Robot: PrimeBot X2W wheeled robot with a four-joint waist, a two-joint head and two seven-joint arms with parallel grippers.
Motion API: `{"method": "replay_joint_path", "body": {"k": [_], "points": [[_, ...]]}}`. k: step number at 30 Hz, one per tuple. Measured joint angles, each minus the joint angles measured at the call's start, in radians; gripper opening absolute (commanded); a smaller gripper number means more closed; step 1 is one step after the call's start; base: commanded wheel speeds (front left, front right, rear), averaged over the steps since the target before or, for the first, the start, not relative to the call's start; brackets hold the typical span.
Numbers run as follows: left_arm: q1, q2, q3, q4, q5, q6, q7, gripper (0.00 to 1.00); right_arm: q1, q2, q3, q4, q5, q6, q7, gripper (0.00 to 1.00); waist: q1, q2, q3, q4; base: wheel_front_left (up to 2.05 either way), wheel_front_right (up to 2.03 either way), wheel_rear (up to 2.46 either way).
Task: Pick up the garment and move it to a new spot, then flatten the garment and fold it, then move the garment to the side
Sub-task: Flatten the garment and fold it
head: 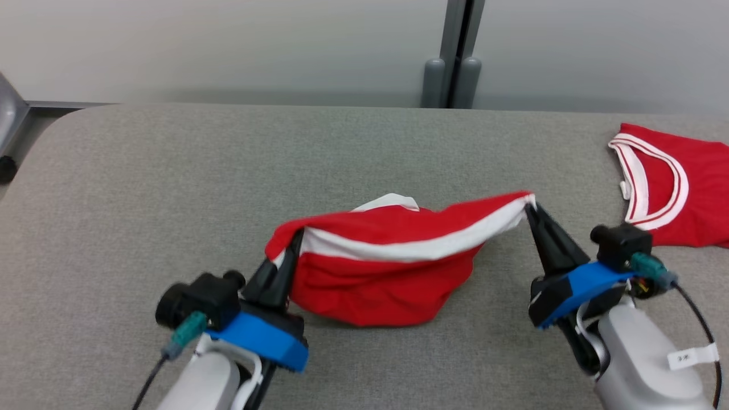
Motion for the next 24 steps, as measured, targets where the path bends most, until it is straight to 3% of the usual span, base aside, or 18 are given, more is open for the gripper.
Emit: {"method": "replay_joint_path", "body": {"k": [4,7,10,18,24], "points": [[-0.189,0.045,-0.026,-0.004,-0.076,0.0,0.009,0.0,-0.119,-0.027,0.008,-0.022,0.03,0.0,0.0,0.0,0.0,0.0,0.028,-0.032,0.0,0.0,0.0],[-0.376,0.063,-0.032,0.029,-0.202,0.0,0.056,0.0,-0.299,-0.018,0.003,0.01,0.074,0.0,0.007,0.0,0.0001,0.0,0.077,-0.067,0.0,0.0,0.0],[-0.584,0.102,-0.055,0.089,-0.254,0.0,0.098,0.0,-0.502,-0.012,-0.013,0.084,0.094,0.0,0.025,0.0,0.0006,0.0003,0.138,-0.099,0.0,0.0,0.0],[-1.098,0.11,-0.126,0.281,-0.337,0.0,0.086,0.0,-0.973,0.021,-0.054,0.262,0.152,0.0,0.035,0.0,0.0005,0.0003,0.257,-0.129,0.0,0.0,0.0],[-1.237,0.089,-0.191,0.419,-0.416,0.0,0.056,0.0,-1.084,0.032,-0.017,0.371,0.145,0.0,0.013,0.0,0.0002,0.0002,0.287,-0.141,0.0,0.0,0.0]]}}
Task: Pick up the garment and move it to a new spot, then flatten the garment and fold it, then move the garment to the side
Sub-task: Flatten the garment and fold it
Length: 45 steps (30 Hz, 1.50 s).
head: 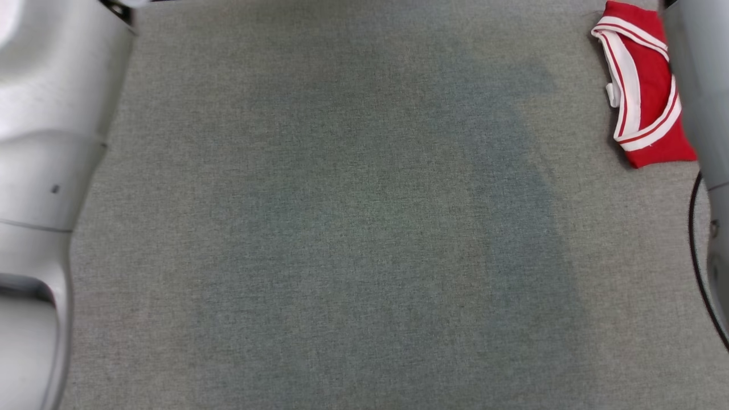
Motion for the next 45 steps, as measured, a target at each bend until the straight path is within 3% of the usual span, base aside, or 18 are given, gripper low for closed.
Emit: {"method": "replay_joint_path", "body": {"k": [6,9,13,18,26,33,39,45], "points": [[0.126,0.005,-0.116,0.037,-0.069,0.0,-0.044,0.0,0.141,0.005,0.084,0.02,0.044,0.0,-0.01,0.0,0.0001,0.0001,0.004,0.0,0.0,0.0,0.0],[0.251,0.005,-0.138,0.024,-0.097,0.0,-0.053,0.0,0.26,-0.013,0.115,-0.042,0.072,0.0,-0.012,0.0,0.0001,0.0001,-0.003,0.007,0.0,0.0,0.0],[0.432,0.009,-0.027,-0.069,-0.038,0.0,-0.056,0.0,0.453,-0.053,0.146,-0.157,0.087,0.0,-0.013,0.0,-0.0001,0.0,-0.027,0.014,0.0,0.0,0.0],[0.744,-0.025,0.102,-0.188,0.074,0.0,-0.055,0.0,0.73,-0.094,0.152,-0.3,0.128,0.0,-0.013,0.0,-0.0002,-0.0001,-0.083,0.032,0.0,0.0,0.0],[1.123,-0.072,0.204,-0.323,0.166,0.0,-0.055,0.0,1.099,-0.128,0.122,-0.488,0.176,0.0,-0.013,0.0,-0.0003,-0.0003,-0.181,0.046,0.0,0.0,0.0],[1.354,-0.067,0.199,-0.401,0.238,0.0,-0.055,0.0,1.355,-0.125,0.066,-0.587,0.192,0.0,-0.013,0.0,-0.0004,-0.0004,-0.28,0.06,0.0,0.0,0.0],[1.472,-0.063,0.183,-0.466,0.278,0.0,-0.056,0.0,1.551,-0.099,-0.001,-0.702,0.173,0.0,-0.003,0.0,-0.0003,-0.0005,-0.319,0.072,0.0,0.0,0.0],[1.485,-0.049,0.164,-0.495,0.309,0.0,-0.055,0.0,1.578,-0.074,-0.095,-0.791,0.131,0.0,0.048,0.0,-0.0001,-0.0005,-0.307,0.079,0.0,0.0,0.0]]}}
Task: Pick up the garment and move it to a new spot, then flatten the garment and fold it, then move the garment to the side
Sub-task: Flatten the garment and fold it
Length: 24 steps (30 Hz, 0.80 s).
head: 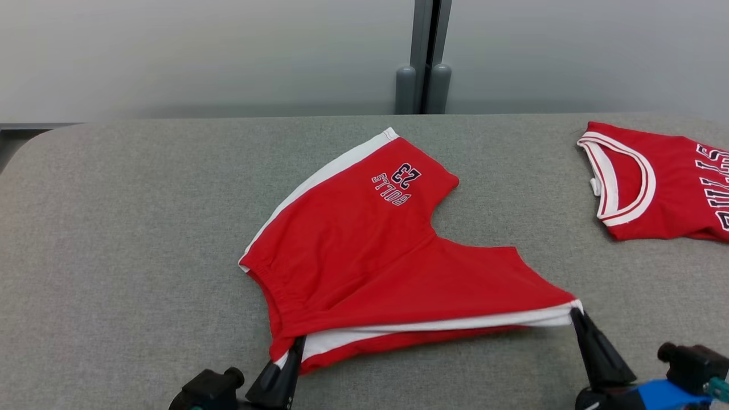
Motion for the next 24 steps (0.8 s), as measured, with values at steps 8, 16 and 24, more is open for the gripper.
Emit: {"method": "replay_joint_path", "body": {"k": [8,16,24], "points": [[-0.156,0.015,-0.064,-0.002,-0.006,0.0,0.0,0.0,-0.274,-0.053,-0.028,0.024,-0.07,0.0,0.069,0.0,0.0001,0.0003,0.049,0.026,0.0,0.0,0.0],[-0.344,-0.031,-0.044,0.071,-0.069,0.0,0.0,0.0,-0.664,-0.089,0.027,0.229,-0.113,0.0,0.098,0.0,0.0003,0.0003,0.146,0.093,0.0,0.0,0.0],[-0.551,-0.123,0.002,0.21,-0.109,0.0,0.0,0.0,-1.104,-0.062,0.127,0.658,-0.167,0.0,0.092,0.0,0.0003,0.0007,0.317,0.209,0.0,0.0,0.0]]}}
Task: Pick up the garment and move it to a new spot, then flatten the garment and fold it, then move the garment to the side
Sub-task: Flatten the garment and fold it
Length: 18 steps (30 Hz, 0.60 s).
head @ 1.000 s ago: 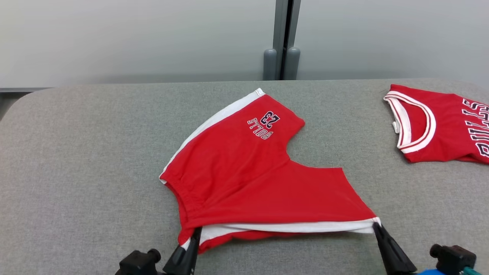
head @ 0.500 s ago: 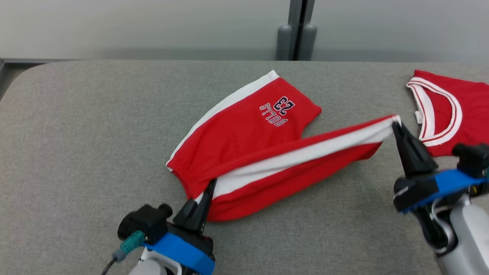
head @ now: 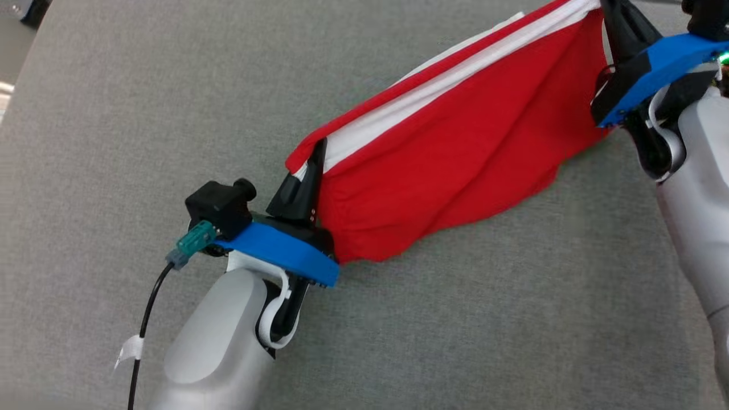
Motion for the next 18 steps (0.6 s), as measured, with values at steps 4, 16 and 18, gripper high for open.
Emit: {"method": "replay_joint_path", "body": {"k": [4,16,18], "points": [[-0.029,-0.018,-0.009,0.033,-0.002,0.0,0.0,0.0,-0.078,0.004,0.039,0.136,-0.023,0.0,-0.006,0.0,0.0001,0.0001,0.047,0.038,0.0,0.0,0.0],[-0.037,-0.029,-0.019,0.081,0.05,0.0,0.0,1.0,-0.127,0.03,0.133,0.305,0.001,0.0,-0.081,1.0,-0.0004,-0.0002,0.035,0.063,0.0,0.0,0.0],[0.002,-0.029,-0.01,0.07,0.069,0.0,0.0,1.0,-0.097,0.025,0.153,0.305,0.024,0.0,-0.096,1.0,-0.0005,-0.0004,0.012,0.066,0.0,0.0,0.0]]}}
